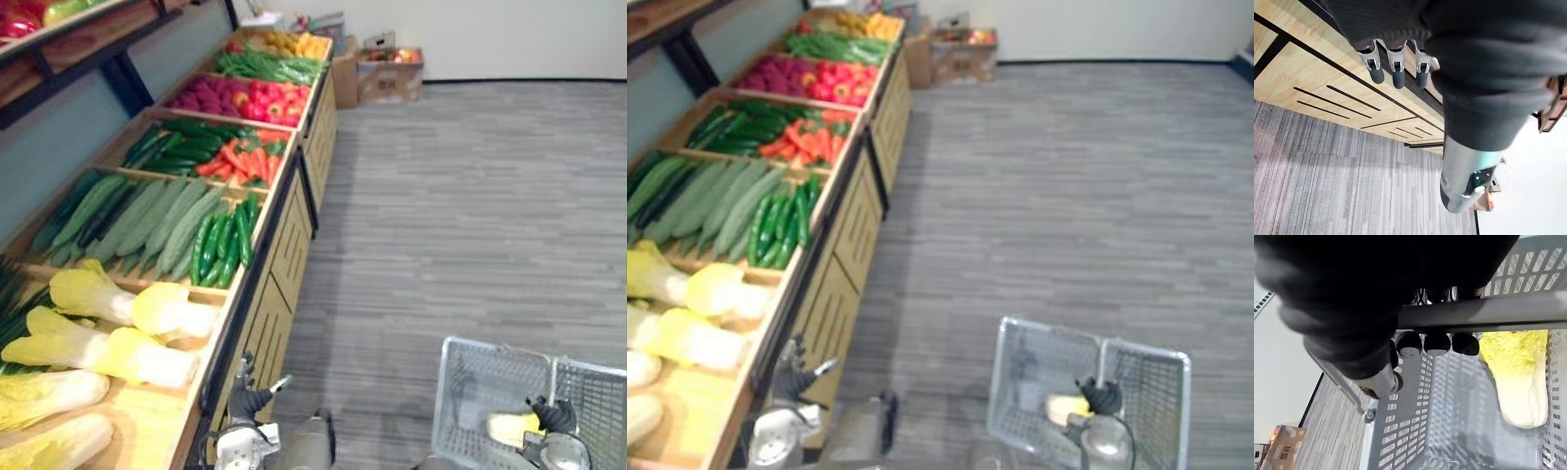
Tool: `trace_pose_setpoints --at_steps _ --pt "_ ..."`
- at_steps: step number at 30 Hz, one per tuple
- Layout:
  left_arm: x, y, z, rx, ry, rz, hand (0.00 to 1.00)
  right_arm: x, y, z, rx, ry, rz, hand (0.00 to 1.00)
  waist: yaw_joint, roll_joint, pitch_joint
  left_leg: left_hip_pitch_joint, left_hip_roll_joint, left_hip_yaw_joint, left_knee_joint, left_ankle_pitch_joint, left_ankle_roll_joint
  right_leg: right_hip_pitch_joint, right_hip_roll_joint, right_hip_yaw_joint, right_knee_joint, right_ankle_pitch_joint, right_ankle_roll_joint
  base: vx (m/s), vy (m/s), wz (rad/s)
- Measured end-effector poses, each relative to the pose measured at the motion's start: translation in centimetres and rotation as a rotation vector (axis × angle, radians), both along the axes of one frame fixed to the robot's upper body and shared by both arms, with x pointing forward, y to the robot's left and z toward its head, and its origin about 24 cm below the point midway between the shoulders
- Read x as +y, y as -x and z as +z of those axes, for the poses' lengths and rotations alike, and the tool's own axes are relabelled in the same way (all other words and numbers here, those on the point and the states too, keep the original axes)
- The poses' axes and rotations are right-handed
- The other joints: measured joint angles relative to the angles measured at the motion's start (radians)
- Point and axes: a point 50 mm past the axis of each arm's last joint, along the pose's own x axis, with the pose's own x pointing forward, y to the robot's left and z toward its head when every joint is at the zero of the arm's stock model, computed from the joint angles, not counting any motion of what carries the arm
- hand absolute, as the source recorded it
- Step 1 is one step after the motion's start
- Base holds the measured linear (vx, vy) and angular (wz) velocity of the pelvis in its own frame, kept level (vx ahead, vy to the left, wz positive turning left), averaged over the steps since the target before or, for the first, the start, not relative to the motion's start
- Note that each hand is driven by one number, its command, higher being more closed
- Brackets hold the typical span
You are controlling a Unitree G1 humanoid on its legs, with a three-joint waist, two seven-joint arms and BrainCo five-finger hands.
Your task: Pick vegetable in the basket
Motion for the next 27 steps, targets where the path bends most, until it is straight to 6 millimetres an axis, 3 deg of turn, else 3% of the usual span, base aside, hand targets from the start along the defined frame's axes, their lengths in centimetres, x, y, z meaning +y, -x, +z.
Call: trace_pose_setpoints --at_steps 3,4,6,9,10,11,12,13,15,16,17,18,19,20,21,23,24,25,27 --pt "-0.2 0.0 0.0 0.001 -0.011 0.000 0.00 0.5 -0.6 0.0 -0.002 0.004 0.031 1.00 0.013 -0.013 -0.010 0.000 -0.019 0.046 0.077 0.012 0.009 0.031 -0.019 0.062 -0.062 -0.003 0.013 0.31 0.243 -0.56" --pt "0.0 -0.1 0.0 0.000 -0.020 0.003 0.00 0.5 -0.8 0.1 -0.003 0.009 0.039 1.00 0.013 -0.024 -0.018 -0.011 -0.040 0.061 0.127 -0.035 0.042 0.046 -0.039 0.081 -0.089 -0.003 0.019 0.35 0.273 -0.42" --pt "0.5 0.1 0.1 0.002 -0.032 0.024 0.00 0.6 -0.7 0.1 0.002 0.009 0.043 1.00 0.011 -0.044 -0.052 -0.025 -0.078 0.096 0.167 -0.091 0.065 0.053 -0.078 0.103 -0.108 0.006 0.041 0.34 0.230 -0.21" --pt "1.1 -0.5 0.4 -0.015 -0.056 0.027 0.00 1.0 -0.8 -0.2 0.014 0.004 0.063 1.00 0.008 -0.084 -0.071 -0.003 -0.119 0.128 0.185 -0.150 0.104 -0.020 -0.114 0.171 0.070 0.033 0.084 0.40 0.226 -0.07" --pt "1.3 -0.7 0.6 -0.020 -0.065 0.021 0.00 1.2 -0.9 -0.3 0.015 -0.007 0.061 1.00 0.006 -0.098 -0.069 0.036 -0.130 0.137 0.181 -0.176 0.117 -0.085 -0.119 0.200 0.245 0.087 0.124 0.50 0.226 -0.01" --pt "1.5 -0.6 0.6 -0.017 -0.077 0.014 0.00 1.6 -0.9 -0.5 0.014 -0.020 0.064 1.00 -0.002 -0.104 -0.068 0.092 -0.138 0.134 0.169 -0.198 0.131 -0.141 -0.118 0.214 0.399 0.201 0.153 0.43 0.162 0.03" --pt "1.6 -0.6 0.7 -0.017 -0.083 0.005 0.00 1.8 -0.9 -0.6 0.015 -0.028 0.065 1.00 -0.010 -0.105 -0.068 0.124 -0.142 0.127 0.158 -0.206 0.138 -0.157 -0.117 0.217 0.462 0.274 0.161 0.54 0.154 0.22" --pt "1.7 -0.4 0.8 -0.019 -0.088 -0.009 0.00 2.2 -0.6 -0.9 0.019 -0.041 0.062 1.00 -0.025 -0.102 -0.067 0.190 -0.147 0.106 0.130 -0.219 0.155 -0.178 -0.109 0.224 0.577 0.358 0.158 0.37 0.061 0.30" --pt "1.5 -0.9 1.3 -0.044 -0.092 -0.031 0.00 2.1 -0.4 -0.9 0.024 -0.043 0.065 1.00 -0.031 -0.104 -0.066 0.276 -0.147 0.071 0.081 -0.223 0.162 -0.248 -0.096 0.186 0.725 0.286 0.048 0.43 0.011 0.31" --pt "1.4 -1.3 1.7 -0.064 -0.092 -0.041 0.00 2.0 -0.7 -0.7 0.008 -0.039 0.063 1.00 -0.033 -0.088 -0.057 0.333 -0.138 0.045 0.039 -0.223 0.162 -0.292 -0.090 0.123 0.752 0.238 -0.016 0.41 -0.040 0.33" --pt "1.2 -1.6 1.8 -0.073 -0.091 -0.051 0.00 1.8 -1.0 -0.4 -0.007 -0.033 0.060 1.00 -0.039 -0.084 -0.054 0.373 -0.124 0.030 0.010 -0.223 0.162 -0.318 -0.082 0.084 0.730 0.205 -0.028 0.46 -0.132 0.50" --pt "1.0 -1.9 1.9 -0.080 -0.091 -0.065 0.00 1.7 -1.3 -0.2 -0.023 -0.029 0.057 1.00 -0.046 -0.064 -0.045 0.411 -0.103 0.002 -0.005 -0.223 0.162 -0.357 -0.066 0.045 0.621 0.170 -0.031 0.37 -0.153 0.41" --pt "0.9 -2.0 1.9 -0.082 -0.088 -0.067 0.00 1.7 -1.4 -0.1 -0.028 -0.028 0.058 1.00 -0.046 -0.063 -0.045 0.418 -0.098 -0.001 -0.004 -0.223 0.162 -0.361 -0.064 0.042 0.592 0.170 -0.031 0.47 -0.222 0.58" --pt "0.8 -2.3 2.0 -0.089 -0.087 -0.077 0.00 1.7 -1.6 0.1 -0.039 -0.027 0.055 1.00 -0.048 -0.063 -0.038 0.445 -0.083 -0.009 -0.003 -0.223 0.162 -0.376 -0.064 0.030 0.445 0.175 -0.023 0.41 -0.234 0.68" --pt "0.8 -2.2 2.0 -0.087 -0.085 -0.078 0.00 1.6 -1.5 0.1 -0.039 -0.028 0.047 1.00 -0.047 -0.065 -0.042 0.466 -0.065 -0.021 0.008 -0.236 0.138 -0.361 -0.060 0.028 0.181 0.206 0.009 0.42 -0.260 0.78" --pt "0.9 -2.1 2.0 -0.086 -0.087 -0.079 0.00 1.6 -1.2 0.0 -0.033 -0.029 0.043 1.00 -0.047 -0.083 -0.054 0.482 -0.051 -0.032 0.025 -0.269 0.083 -0.328 -0.055 0.034 -0.047 0.294 -0.003 0.33 -0.279 0.56" --pt "0.6 -1.9 1.3 -0.057 -0.062 -0.062 0.00 1.1 -1.0 -0.1 -0.013 -0.018 0.039 1.00 -0.034 -0.042 -0.057 0.494 0.002 -0.035 0.048 -0.313 0.038 -0.307 -0.010 0.025 -0.083 0.402 0.028 0.42 -0.342 0.22" --pt "0.1 -1.7 1.1 -0.052 -0.039 -0.052 0.00 1.2 -1.4 0.0 -0.018 -0.022 0.040 1.00 -0.021 -0.019 -0.059 0.479 0.038 -0.033 0.057 -0.302 0.038 -0.308 0.016 0.015 -0.079 0.398 0.009 0.47 -0.390 0.12" --pt "-0.4 -2.0 1.4 -0.069 -0.021 -0.070 0.00 2.0 -2.0 0.1 -0.038 -0.034 0.047 1.00 -0.019 -0.021 -0.059 0.474 0.040 -0.061 0.054 -0.236 0.044 -0.352 0.013 0.026 0.040 0.305 0.003 0.34 -0.307 0.27"
